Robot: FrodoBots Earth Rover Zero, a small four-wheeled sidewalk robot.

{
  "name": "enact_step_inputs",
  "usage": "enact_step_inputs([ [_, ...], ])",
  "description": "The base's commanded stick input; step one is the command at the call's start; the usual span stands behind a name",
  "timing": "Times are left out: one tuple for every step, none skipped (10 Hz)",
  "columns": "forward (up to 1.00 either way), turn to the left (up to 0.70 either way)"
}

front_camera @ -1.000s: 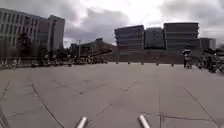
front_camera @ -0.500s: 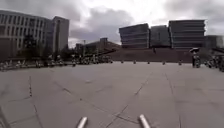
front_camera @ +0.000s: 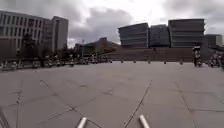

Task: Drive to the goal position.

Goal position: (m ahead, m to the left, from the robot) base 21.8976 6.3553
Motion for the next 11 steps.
enact_step_inputs([
  [0.70,0.00],
  [0.70,-0.14],
  [0.70,-0.33],
  [0.70,-0.35],
  [0.70,-0.35],
  [0.70,-0.28],
  [0.70,0.00],
  [0.70,0.00],
  [0.70,0.00],
  [0.70,0.00],
  [0.70,0.00],
])
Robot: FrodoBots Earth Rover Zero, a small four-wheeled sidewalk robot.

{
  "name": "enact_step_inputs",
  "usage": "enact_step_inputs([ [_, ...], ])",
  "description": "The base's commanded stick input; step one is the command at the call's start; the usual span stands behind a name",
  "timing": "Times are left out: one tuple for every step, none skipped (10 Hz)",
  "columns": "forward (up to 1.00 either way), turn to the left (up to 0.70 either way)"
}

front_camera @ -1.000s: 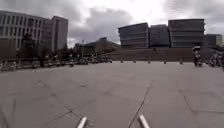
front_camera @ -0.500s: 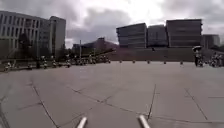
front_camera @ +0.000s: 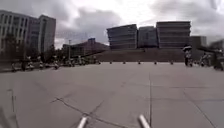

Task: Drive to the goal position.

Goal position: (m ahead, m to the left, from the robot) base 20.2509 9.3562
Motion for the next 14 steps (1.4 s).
enact_step_inputs([
  [0.70,0.00],
  [0.70,0.00],
  [0.70,0.00],
  [0.70,0.00],
  [0.70,0.00],
  [0.70,0.00],
  [0.70,0.00],
  [0.70,0.00],
  [0.70,0.00],
  [0.70,0.00],
  [0.70,0.00],
  [0.70,0.00],
  [0.70,0.00],
  [0.70,0.00],
])
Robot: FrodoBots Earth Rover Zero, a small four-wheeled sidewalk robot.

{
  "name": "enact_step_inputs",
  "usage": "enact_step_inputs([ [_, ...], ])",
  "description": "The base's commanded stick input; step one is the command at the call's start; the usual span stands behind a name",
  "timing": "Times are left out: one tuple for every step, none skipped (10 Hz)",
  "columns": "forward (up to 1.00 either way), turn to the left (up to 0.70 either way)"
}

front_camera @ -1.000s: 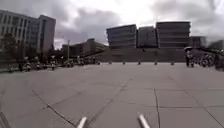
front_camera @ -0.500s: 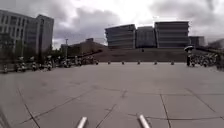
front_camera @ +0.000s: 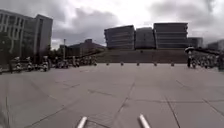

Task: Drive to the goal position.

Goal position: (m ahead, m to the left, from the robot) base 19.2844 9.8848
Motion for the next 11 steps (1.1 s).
enact_step_inputs([
  [0.70,0.00],
  [0.70,0.00],
  [0.70,0.00],
  [0.70,0.00],
  [0.70,0.00],
  [0.70,0.00],
  [0.70,0.00],
  [0.70,0.00],
  [0.70,0.00],
  [0.70,0.00],
  [0.70,0.00],
])
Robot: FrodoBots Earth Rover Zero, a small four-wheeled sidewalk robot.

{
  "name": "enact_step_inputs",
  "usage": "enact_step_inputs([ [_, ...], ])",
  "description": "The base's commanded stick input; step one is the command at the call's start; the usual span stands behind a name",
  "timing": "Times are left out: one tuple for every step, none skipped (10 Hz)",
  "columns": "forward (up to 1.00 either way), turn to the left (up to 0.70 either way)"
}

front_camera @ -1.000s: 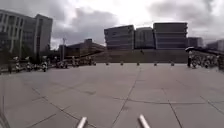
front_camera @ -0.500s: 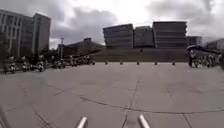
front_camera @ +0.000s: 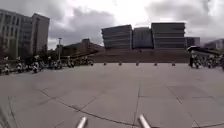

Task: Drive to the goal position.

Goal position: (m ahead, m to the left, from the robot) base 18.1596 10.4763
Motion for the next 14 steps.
enact_step_inputs([
  [0.70,0.00],
  [0.70,0.00],
  [0.70,0.00],
  [0.70,0.00],
  [0.70,0.00],
  [0.70,0.00],
  [0.70,0.00],
  [0.70,0.00],
  [0.70,0.00],
  [0.70,0.00],
  [0.70,0.00],
  [0.70,0.00],
  [0.70,0.00],
  [0.70,0.00],
])
